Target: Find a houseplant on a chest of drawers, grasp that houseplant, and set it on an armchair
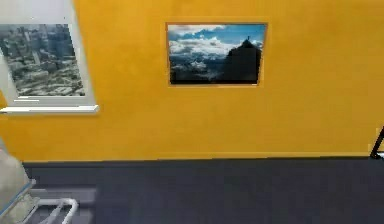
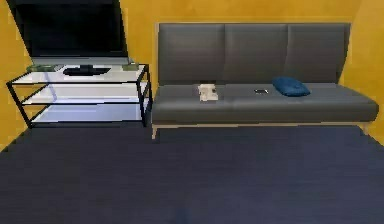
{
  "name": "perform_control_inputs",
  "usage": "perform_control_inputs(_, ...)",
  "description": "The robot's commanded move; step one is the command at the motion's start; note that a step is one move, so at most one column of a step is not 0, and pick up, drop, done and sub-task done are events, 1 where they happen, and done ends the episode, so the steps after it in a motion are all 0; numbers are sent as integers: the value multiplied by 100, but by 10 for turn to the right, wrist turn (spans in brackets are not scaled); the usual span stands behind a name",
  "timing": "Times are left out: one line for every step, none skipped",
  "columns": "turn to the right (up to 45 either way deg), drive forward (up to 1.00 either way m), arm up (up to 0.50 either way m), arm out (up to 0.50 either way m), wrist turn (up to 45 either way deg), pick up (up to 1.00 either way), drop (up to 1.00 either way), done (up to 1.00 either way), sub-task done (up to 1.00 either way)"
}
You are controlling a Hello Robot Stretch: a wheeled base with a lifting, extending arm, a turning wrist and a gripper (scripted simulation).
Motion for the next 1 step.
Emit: perform_control_inputs(0,95,0,0,0,0,0,0,0)
